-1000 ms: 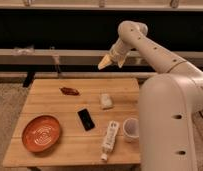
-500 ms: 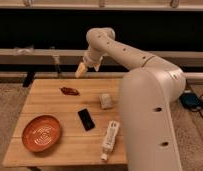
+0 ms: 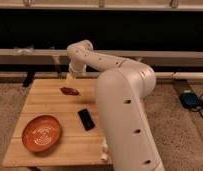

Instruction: Place the pepper on the white sponge

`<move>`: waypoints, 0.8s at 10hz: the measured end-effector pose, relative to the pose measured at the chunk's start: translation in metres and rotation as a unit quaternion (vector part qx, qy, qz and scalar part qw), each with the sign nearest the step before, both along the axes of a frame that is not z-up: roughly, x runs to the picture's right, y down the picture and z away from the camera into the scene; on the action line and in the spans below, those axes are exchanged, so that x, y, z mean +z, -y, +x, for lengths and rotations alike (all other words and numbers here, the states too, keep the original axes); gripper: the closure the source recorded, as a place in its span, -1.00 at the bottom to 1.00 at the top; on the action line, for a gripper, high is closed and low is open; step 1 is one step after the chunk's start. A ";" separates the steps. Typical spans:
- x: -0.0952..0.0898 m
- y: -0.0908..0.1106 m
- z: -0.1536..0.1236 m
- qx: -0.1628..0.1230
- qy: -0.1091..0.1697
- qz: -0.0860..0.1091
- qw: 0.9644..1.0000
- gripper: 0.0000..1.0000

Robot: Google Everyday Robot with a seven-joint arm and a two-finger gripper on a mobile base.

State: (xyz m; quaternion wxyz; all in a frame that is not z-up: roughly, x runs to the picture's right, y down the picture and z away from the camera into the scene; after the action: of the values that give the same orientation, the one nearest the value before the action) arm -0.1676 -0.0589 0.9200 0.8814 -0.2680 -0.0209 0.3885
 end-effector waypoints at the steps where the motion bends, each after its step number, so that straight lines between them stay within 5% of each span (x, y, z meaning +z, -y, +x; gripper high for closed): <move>1: 0.009 -0.001 -0.006 -0.003 0.003 0.007 1.000 -0.60; 3: 0.026 -0.011 -0.016 -0.023 0.026 0.006 0.999 -0.60; 8: 0.043 -0.040 -0.024 -0.063 0.077 -0.048 0.994 -0.60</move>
State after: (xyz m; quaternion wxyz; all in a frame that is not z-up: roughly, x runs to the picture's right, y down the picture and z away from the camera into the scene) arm -0.1914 -0.0188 0.9635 0.8860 -0.3398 -0.0531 0.3109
